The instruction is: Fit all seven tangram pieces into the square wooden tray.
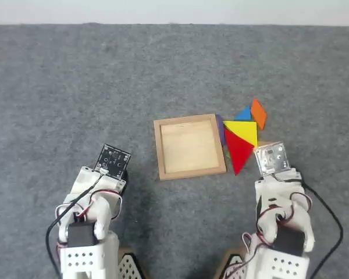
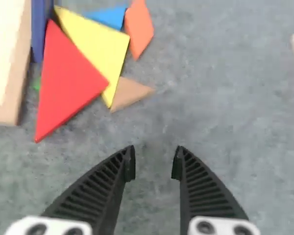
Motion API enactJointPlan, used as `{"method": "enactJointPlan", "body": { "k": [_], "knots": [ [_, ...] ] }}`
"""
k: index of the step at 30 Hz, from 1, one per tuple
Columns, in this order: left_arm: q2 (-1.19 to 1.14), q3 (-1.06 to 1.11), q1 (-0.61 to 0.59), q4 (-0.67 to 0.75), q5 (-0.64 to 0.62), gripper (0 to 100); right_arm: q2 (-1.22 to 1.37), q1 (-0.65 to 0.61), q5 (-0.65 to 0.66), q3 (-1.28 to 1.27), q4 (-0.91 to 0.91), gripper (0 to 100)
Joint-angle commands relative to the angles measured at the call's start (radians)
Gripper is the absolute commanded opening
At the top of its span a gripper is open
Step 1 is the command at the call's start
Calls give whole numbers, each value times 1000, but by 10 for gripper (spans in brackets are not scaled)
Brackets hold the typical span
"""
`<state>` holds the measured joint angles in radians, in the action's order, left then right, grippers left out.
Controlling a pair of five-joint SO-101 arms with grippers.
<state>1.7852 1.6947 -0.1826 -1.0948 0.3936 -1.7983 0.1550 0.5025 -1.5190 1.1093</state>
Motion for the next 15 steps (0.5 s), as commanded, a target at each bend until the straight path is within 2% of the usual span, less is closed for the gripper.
{"method": "enactJointPlan", "body": {
  "k": [1, 7, 11, 15],
  "knots": [
    [12, -10, 5, -6, -6, 192, 93, -64, 18, 183, 33, 147],
    [12, -10, 5, -6, -6, 192, 647, -114, -74, 497, -33, 147],
    [12, -10, 5, -6, -6, 192, 1121, -234, -107, 753, -8, 147],
    [12, -10, 5, -6, -6, 192, 1486, -326, -155, 928, -48, 148]
  ]
}}
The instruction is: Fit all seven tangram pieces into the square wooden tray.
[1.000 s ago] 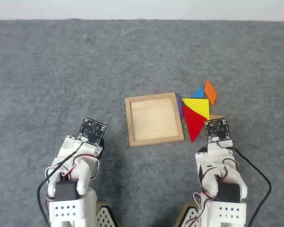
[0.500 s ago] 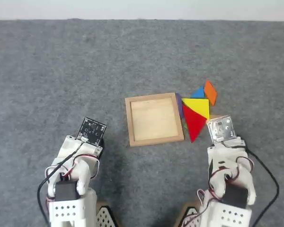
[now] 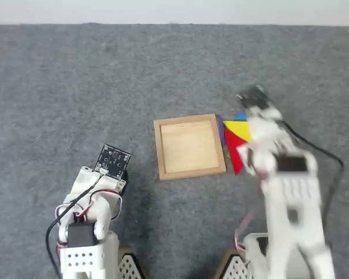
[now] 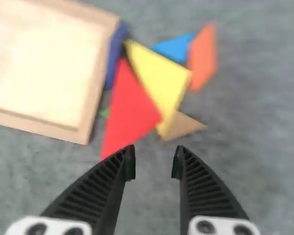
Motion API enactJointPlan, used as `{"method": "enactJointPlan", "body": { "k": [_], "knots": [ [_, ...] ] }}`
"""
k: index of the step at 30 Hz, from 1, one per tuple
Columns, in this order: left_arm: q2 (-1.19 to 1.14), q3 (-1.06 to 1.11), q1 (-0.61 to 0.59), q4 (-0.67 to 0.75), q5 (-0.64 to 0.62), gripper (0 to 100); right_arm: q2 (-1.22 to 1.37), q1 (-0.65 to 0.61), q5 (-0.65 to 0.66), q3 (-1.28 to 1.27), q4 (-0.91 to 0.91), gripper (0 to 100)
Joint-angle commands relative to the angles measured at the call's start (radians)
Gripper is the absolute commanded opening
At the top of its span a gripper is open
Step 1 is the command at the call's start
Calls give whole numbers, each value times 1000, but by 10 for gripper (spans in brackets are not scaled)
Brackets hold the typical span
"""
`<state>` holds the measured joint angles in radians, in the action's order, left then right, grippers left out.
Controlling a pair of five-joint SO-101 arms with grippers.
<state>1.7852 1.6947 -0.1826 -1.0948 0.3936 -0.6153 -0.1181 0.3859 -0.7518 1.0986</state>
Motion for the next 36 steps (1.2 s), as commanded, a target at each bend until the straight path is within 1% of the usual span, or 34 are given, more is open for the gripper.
{"method": "enactJointPlan", "body": {
  "k": [1, 6, 10, 15, 19, 22, 26, 32, 36],
  "knots": [
    [12, -10, 5, -6, -6, 192, 371, -67, -41, 189, -59, 148],
    [12, -10, 5, -6, -6, 192, 561, -113, -44, 215, -156, 149],
    [12, -10, 5, -6, -6, 192, 645, -93, -87, 215, -205, 149],
    [12, -10, 5, -6, -6, 192, 716, -61, -83, 221, -228, 149],
    [12, -10, 5, -6, -6, 192, 704, -7, -86, 221, -229, 170],
    [12, -10, 5, -6, -6, 192, 654, 12, -83, 216, -226, 255],
    [12, -10, 5, -6, -6, 192, 645, -16, -81, 195, -226, 342],
    [12, -10, 5, -6, -6, 192, 642, 12, -81, 215, -255, 351],
    [12, -10, 5, -6, -6, 192, 638, 105, -83, 261, -249, 351]
  ]
}}
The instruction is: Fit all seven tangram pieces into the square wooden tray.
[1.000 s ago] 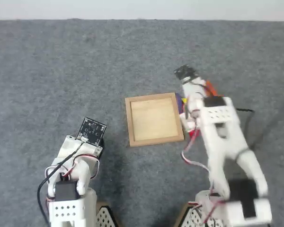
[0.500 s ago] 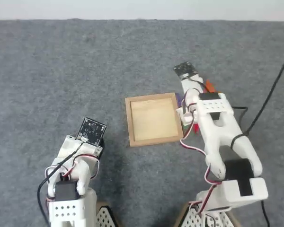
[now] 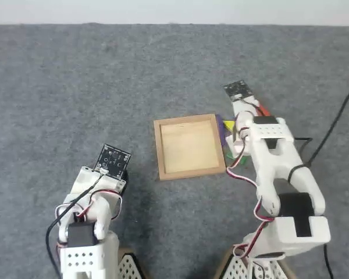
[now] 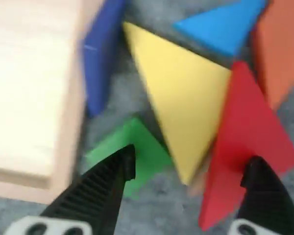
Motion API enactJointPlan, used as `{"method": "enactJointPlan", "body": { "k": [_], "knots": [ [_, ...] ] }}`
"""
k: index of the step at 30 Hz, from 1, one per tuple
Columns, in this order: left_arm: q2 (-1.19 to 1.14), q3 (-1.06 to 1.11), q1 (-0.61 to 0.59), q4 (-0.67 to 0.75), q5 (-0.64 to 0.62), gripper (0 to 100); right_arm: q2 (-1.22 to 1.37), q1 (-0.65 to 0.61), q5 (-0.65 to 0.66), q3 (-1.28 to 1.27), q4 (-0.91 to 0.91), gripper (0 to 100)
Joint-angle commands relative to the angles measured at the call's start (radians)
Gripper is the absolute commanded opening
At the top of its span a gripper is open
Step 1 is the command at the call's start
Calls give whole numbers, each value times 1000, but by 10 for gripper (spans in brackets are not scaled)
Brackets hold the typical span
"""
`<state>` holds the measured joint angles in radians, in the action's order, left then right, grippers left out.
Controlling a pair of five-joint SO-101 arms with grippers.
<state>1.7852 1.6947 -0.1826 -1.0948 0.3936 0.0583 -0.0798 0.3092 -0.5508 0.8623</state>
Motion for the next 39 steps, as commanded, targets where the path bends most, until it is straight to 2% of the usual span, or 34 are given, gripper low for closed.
{"method": "enactJointPlan", "body": {
  "k": [1, 11, 15, 22, 26, 28, 33, 39],
  "knots": [
    [12, -10, 5, -6, -6, 192, -36, 88, -6, 66, -16, 351],
    [12, -10, 5, -6, -6, 192, 2, 128, -2, 155, -58, 351],
    [12, -10, 5, -6, -6, 192, 110, 124, 54, 203, -93, 351],
    [12, -10, 5, -6, -6, 192, 271, 147, 75, 321, -53, 351],
    [12, -10, 5, -6, -6, 192, 295, 142, 91, 358, 31, 348],
    [12, -10, 5, -6, -6, 192, 295, 140, 91, 358, 81, 303],
    [12, -10, 5, -6, -6, 192, 291, 148, 87, 358, 108, 104],
    [12, -10, 5, -6, -6, 192, 286, 140, 86, 361, 159, 100]
  ]
}}
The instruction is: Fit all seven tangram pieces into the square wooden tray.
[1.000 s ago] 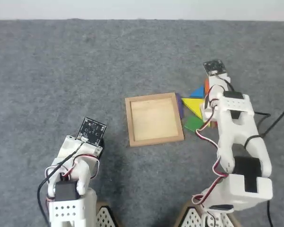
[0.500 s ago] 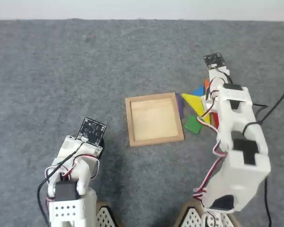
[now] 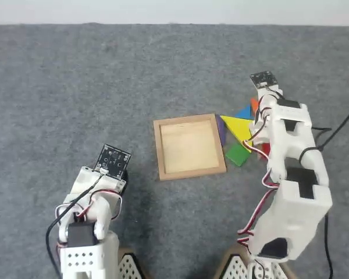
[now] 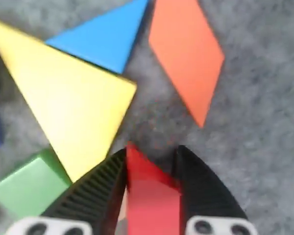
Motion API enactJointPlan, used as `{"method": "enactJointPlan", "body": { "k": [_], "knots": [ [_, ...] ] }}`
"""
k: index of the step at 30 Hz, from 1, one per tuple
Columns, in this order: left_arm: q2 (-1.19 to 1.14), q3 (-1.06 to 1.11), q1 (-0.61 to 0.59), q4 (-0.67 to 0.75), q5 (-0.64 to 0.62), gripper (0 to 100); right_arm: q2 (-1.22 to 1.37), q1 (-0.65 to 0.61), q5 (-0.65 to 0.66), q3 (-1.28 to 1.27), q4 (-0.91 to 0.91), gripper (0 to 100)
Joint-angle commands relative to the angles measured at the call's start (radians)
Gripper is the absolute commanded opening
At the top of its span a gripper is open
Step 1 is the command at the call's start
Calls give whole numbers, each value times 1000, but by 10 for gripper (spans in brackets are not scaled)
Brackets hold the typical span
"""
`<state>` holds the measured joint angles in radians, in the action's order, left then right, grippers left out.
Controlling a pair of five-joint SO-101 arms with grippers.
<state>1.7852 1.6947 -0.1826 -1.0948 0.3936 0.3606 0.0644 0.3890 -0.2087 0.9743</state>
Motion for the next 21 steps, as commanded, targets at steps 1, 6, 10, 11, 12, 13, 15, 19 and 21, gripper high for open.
{"method": "enactJointPlan", "body": {
  "k": [1, 6, 10, 11, 12, 13, 15, 19, 21],
  "knots": [
    [12, -10, 5, -6, -6, 192, -18, -4, 6, 20, 53, 97],
    [12, -10, 5, -6, -6, 192, -82, -4, 6, -6, 67, 84],
    [12, -10, 5, -6, -6, 192, -185, 1, 8, -46, 67, 46],
    [12, -10, 5, -6, -6, 192, -217, 4, 8, -57, 70, 42],
    [12, -10, 5, -6, -6, 192, -248, 5, 8, -61, 84, 31],
    [12, -10, 5, -6, -6, 192, -277, 5, 8, -61, 104, 13],
    [12, -10, 5, -6, -6, 192, -335, 5, 8, -63, 150, 9],
    [12, -10, 5, -6, -6, 192, -443, 7, 8, -64, 229, 7],
    [12, -10, 5, -6, -6, 192, -493, 7, 12, -66, 272, 7]
  ]
}}
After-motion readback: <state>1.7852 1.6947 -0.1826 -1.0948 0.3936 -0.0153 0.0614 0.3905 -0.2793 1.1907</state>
